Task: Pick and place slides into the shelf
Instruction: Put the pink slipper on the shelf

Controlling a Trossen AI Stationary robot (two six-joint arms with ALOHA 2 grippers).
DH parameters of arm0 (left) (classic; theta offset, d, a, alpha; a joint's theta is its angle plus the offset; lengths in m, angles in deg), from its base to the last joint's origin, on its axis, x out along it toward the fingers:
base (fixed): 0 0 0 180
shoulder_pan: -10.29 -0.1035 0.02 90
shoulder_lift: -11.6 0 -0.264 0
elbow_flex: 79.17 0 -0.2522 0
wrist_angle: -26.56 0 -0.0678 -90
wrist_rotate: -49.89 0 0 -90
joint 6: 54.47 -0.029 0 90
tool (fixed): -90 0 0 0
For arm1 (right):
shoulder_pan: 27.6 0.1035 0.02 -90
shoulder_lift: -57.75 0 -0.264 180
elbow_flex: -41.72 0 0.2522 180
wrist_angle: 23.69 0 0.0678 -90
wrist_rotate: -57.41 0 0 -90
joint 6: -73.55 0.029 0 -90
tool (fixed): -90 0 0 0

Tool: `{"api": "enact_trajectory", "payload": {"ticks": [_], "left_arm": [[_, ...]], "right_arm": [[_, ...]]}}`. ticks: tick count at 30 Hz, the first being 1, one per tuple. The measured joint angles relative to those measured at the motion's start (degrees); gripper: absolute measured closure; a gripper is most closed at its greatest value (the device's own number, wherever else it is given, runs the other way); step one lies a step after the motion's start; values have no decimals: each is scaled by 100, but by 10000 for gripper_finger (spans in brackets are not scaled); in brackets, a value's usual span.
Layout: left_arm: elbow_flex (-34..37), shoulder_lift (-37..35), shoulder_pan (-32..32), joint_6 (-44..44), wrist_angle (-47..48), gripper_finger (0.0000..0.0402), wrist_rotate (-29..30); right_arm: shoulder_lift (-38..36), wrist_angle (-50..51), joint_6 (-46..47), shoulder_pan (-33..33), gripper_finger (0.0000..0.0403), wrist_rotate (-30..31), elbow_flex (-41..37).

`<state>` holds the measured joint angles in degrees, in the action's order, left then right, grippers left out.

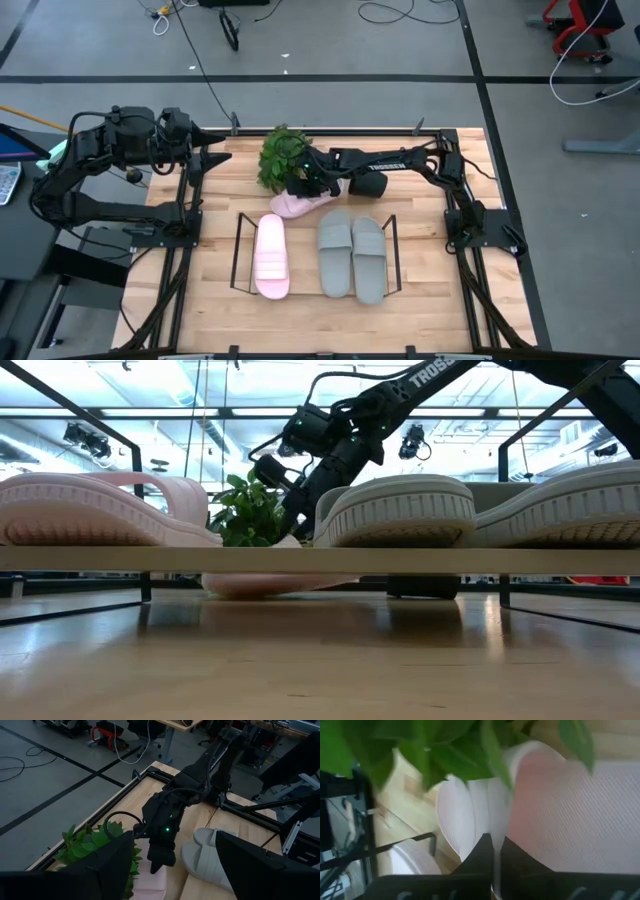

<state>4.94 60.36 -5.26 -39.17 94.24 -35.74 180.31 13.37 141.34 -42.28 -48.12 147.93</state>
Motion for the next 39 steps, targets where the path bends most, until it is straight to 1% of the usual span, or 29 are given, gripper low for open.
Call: {"api": "enact_trajectory", "payload": {"ticks": [11,23,30,32,34,36,39], "left_arm": [[0,-1,0,-6,89,115,-1],[0,-1,-2,-85,135,115,1],[0,-1,-2,-100,128,115,1],[0,-1,-2,-102,128,115,1],[0,-1,-2,-102,128,115,3],[1,-1,-2,-104,128,115,1],[2,-1,-2,-112,128,115,1]], "right_arm": [[-256,-48,17,0,395,394,17],[-366,-170,24,84,395,190,17],[-763,-165,-371,-98,395,404,35],[-876,-169,-686,-155,395,231,35],[-1004,-169,-1041,-194,395,-101,35],[-1138,-146,-1490,-189,395,-545,36],[-1333,-33,-2215,-156,395,-1386,37]]}}
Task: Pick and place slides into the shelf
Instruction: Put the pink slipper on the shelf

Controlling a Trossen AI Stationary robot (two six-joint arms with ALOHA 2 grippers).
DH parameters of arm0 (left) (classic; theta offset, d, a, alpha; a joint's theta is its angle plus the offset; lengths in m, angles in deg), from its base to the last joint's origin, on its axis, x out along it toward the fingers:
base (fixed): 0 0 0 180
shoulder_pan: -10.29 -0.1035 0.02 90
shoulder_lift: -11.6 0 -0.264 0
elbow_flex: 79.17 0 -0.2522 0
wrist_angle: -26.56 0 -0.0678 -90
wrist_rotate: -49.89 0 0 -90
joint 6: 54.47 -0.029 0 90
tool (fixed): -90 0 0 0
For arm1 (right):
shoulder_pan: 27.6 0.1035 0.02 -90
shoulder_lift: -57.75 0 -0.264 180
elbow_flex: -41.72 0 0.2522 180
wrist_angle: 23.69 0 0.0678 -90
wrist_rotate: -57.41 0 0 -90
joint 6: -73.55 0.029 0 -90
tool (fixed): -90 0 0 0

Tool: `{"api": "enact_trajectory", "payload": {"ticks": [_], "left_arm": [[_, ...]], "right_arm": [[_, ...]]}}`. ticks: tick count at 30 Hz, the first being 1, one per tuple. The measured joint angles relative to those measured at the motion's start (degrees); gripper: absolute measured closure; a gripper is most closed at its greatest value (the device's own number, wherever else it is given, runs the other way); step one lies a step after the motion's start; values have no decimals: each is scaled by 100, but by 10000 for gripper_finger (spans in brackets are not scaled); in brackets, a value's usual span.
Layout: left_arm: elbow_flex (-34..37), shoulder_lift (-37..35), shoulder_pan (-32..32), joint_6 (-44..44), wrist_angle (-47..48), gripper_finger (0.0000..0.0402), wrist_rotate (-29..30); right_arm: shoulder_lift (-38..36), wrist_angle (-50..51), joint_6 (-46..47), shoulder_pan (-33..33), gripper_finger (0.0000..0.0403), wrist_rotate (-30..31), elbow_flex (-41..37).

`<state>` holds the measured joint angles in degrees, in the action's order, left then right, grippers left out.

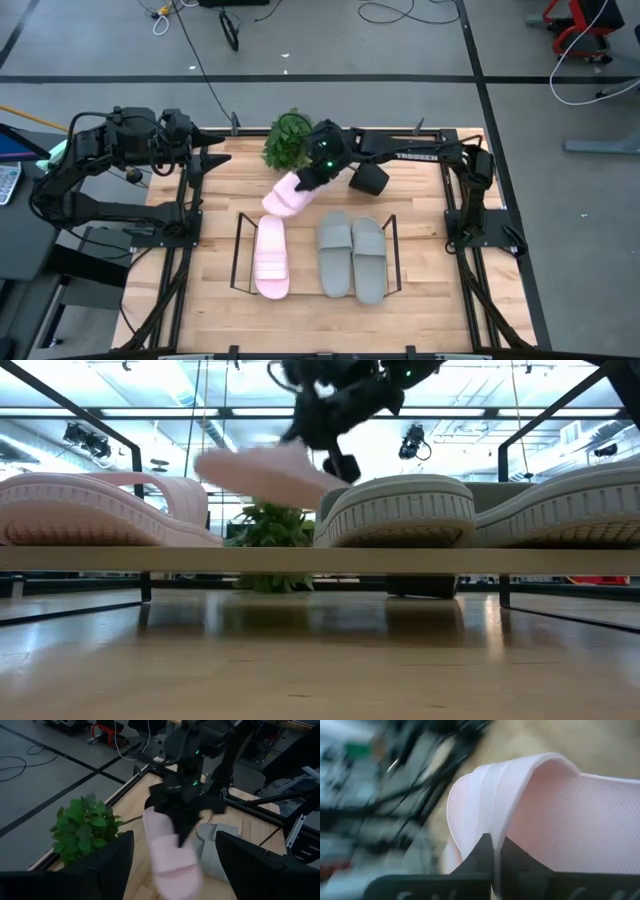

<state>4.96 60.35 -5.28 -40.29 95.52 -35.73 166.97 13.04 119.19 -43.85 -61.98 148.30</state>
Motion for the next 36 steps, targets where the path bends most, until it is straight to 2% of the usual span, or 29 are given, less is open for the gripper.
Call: {"api": "enact_trajectory", "payload": {"ticks": [2,5,11,16,24,36], "left_arm": [[0,0,0,-24,0,115,0],[-2,0,0,-29,-2,115,0],[0,0,0,6,-4,115,9],[-1,0,0,14,-9,115,11],[-2,-2,0,70,-11,115,11],[0,0,-1,126,-57,115,13]], "right_arm": [[-111,2,-459,52,395,-625,0],[-271,12,-1146,227,395,-1164,0],[-276,25,-2478,832,395,-1664,2],[-69,177,-2933,1294,395,-1965,2],[117,539,-3294,1719,395,-2000,2],[557,282,-3552,2023,395,-1668,2]]}}
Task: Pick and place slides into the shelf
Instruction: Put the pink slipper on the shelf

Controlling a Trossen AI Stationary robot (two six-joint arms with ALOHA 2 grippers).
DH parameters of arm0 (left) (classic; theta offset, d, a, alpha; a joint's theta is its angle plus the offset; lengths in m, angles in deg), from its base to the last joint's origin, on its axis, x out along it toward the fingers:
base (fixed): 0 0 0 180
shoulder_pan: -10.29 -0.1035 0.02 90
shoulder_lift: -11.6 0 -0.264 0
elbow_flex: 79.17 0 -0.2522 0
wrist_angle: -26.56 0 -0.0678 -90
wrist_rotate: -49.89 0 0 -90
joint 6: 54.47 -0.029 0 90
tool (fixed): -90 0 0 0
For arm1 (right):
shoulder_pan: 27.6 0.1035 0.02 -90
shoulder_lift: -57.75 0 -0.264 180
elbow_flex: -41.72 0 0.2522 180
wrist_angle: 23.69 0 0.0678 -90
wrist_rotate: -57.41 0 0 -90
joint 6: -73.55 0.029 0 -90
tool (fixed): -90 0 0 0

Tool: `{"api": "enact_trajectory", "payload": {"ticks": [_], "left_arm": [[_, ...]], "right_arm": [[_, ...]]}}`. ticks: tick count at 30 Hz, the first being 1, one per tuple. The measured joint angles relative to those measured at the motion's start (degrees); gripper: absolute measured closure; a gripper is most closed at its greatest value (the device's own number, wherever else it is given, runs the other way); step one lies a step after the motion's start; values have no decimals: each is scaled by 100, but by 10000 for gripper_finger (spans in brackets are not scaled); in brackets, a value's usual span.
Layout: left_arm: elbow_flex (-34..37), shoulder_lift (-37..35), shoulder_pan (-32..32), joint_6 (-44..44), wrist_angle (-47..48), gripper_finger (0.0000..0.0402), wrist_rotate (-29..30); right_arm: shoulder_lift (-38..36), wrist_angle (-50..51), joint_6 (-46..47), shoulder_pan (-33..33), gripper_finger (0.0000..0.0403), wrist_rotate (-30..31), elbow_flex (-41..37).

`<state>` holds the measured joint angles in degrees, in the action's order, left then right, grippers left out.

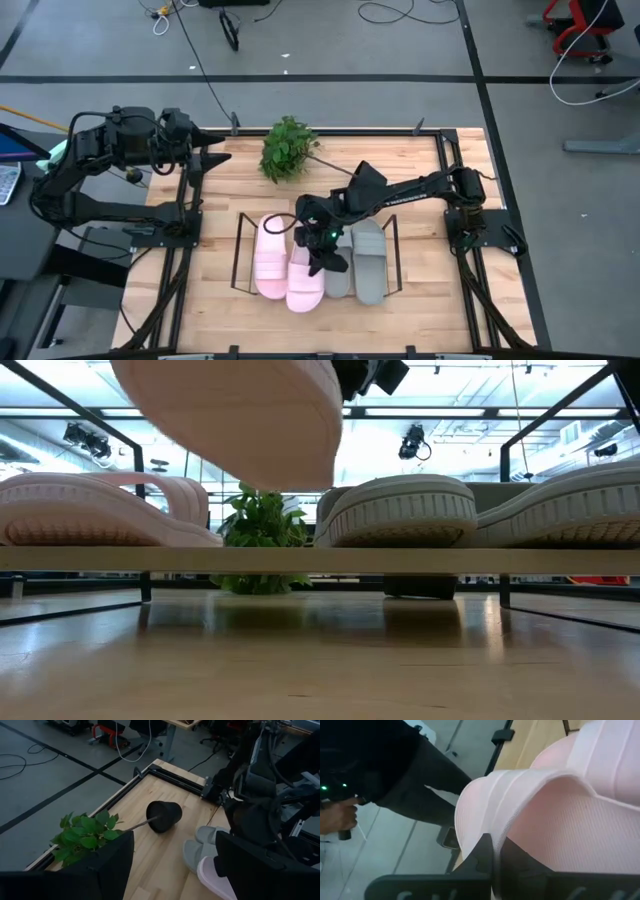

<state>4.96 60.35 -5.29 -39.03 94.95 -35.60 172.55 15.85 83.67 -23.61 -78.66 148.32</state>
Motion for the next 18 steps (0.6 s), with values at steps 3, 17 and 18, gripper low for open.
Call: {"api": "enact_trajectory", "payload": {"ticks": [3,17,18], "left_arm": [[0,2,1,2,2,115,0],[0,2,1,-9,7,115,59],[0,2,1,-9,7,115,63]], "right_arm": [[62,-82,-131,-2,395,59,0],[64,-578,-368,31,395,115,0],[64,-653,-355,31,395,120,0]]}}
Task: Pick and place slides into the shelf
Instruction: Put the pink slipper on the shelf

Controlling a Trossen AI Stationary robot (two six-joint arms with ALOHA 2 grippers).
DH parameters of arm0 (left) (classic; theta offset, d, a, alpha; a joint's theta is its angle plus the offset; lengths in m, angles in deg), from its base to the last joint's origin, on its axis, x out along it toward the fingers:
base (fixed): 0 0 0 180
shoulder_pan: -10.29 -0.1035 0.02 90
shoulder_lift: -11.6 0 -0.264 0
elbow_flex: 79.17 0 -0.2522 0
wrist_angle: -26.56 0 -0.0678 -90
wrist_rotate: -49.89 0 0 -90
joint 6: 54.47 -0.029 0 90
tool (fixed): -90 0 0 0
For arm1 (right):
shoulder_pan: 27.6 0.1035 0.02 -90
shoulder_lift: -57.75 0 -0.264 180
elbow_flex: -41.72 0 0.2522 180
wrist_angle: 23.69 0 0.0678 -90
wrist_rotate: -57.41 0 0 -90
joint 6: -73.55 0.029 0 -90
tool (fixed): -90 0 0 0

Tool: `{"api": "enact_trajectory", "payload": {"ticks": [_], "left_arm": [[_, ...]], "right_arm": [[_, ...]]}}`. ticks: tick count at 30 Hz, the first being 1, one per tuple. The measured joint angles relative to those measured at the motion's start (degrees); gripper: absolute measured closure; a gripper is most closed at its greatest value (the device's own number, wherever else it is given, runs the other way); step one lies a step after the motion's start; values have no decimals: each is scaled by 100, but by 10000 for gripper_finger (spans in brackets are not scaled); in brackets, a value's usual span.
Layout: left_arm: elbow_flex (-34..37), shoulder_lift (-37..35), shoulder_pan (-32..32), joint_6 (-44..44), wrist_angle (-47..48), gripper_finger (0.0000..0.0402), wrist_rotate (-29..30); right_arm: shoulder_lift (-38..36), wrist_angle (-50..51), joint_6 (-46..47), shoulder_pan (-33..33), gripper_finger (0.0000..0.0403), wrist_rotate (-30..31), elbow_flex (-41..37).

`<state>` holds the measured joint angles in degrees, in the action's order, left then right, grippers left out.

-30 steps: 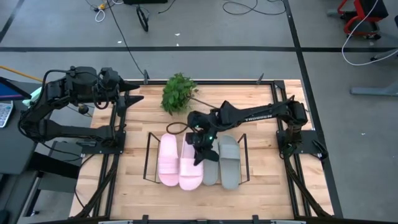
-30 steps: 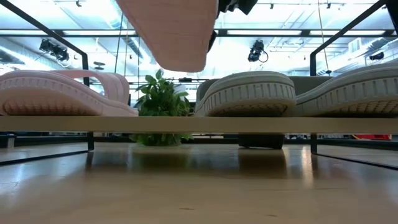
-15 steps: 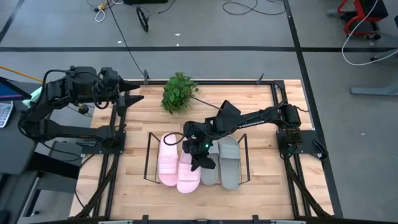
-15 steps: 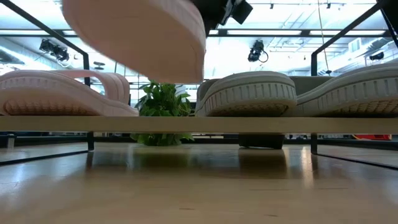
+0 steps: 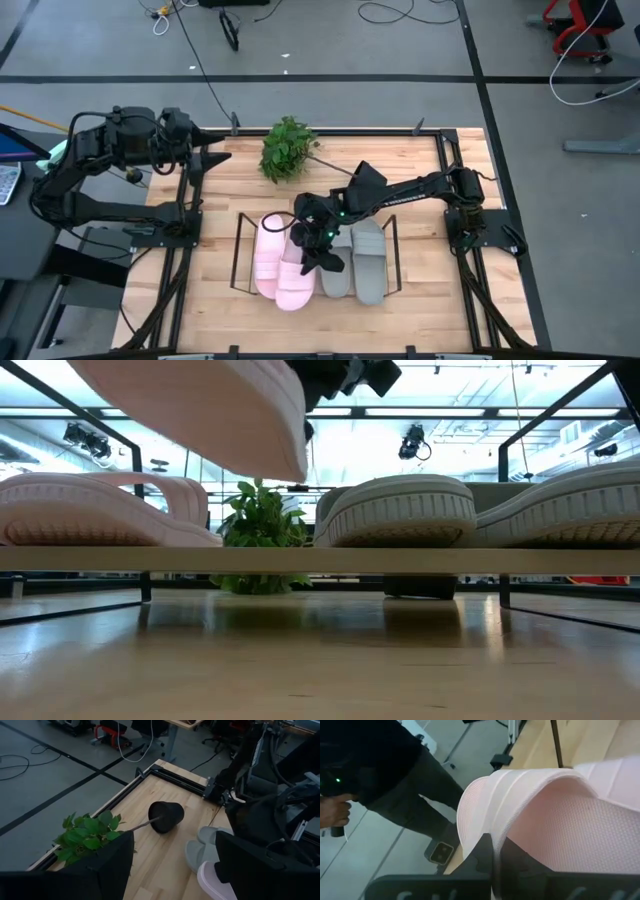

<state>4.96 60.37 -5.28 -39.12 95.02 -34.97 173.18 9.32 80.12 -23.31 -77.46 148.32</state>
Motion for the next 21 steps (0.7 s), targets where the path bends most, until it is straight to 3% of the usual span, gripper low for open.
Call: {"api": "enact_trajectory", "payload": {"ticks": [5,9,11,16,21], "left_arm": [[0,2,0,-11,0,115,22],[0,2,0,-11,0,115,20],[0,3,0,-11,0,115,22],[0,-2,0,-11,17,115,22],[0,-2,0,-11,52,115,21]], "right_arm": [[11,-40,20,2,395,13,67],[361,244,-161,13,395,-106,706],[699,689,-375,9,395,-156,1269],[1359,3000,-1233,-106,395,-77,2602],[1360,3754,-1751,-137,395,48,2949]]}}
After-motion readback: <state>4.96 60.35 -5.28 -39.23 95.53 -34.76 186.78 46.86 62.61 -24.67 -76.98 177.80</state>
